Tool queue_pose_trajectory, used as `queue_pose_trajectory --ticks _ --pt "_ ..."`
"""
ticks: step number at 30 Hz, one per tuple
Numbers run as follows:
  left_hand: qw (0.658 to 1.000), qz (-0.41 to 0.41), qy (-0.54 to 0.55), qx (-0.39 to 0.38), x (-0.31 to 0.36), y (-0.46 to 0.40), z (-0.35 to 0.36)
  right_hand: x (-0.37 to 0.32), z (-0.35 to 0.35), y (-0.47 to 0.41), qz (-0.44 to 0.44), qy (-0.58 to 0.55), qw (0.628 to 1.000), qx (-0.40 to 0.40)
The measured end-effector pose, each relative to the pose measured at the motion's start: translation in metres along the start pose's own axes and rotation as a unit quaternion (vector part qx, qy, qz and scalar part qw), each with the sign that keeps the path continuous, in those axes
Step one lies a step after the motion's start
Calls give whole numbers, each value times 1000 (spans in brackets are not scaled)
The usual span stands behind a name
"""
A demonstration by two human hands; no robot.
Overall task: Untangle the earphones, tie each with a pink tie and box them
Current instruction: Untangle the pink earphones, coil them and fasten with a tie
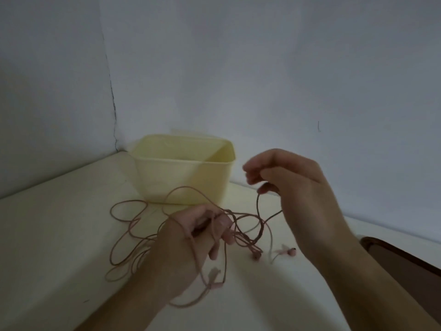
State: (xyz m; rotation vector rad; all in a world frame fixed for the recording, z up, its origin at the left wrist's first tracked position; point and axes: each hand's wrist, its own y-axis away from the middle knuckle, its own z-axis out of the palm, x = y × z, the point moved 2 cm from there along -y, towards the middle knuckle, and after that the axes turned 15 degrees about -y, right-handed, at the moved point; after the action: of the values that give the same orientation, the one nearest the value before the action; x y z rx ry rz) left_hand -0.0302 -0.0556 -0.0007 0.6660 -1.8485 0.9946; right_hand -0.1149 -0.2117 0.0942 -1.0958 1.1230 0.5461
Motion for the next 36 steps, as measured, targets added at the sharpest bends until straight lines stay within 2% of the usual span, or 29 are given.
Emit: queue_pose_trajectory --ticks 2,5,7,10,13,16,19,21,25,28,30,33,36 --pt "997 3 60 52 1 -4 -4 5 -3 -1 53 53 997 10" --pt "989 -4 131 75 1 -7 -9 11 6 4 154 145 976 -49" --pt "986 1 149 77 0 -10 -13 15 9 6 170 195 964 -60" --pt "983 13 168 77 -3 -12 -14 15 9 6 179 197 961 -76" --pt "978 7 192 86 -6 -14 -16 10 3 3 161 131 977 -47" --pt "976 -13 206 65 -12 -19 -21 7 -6 -2 139 -14 990 6" --pt "972 -39 227 46 -16 -21 -26 4 -11 -6 145 -204 968 19" --pt "966 -39 254 21 -11 -19 -24 2 -12 -7 150 -277 949 13" --pt "965 -19 261 -4 -10 -23 -26 -1 -12 -8 137 -354 925 -18" --pt "967 31 248 -40 -9 -27 -22 -5 -10 -5 106 -415 902 -60" --pt "976 63 208 -8 -12 -24 -15 -7 -9 -3 96 -417 900 -89" --pt "991 118 29 55 -21 -19 -6 -8 -9 -2 92 -372 917 -115" --pt "993 98 31 58 -22 -19 -7 -9 -9 -2 106 -367 917 -112"
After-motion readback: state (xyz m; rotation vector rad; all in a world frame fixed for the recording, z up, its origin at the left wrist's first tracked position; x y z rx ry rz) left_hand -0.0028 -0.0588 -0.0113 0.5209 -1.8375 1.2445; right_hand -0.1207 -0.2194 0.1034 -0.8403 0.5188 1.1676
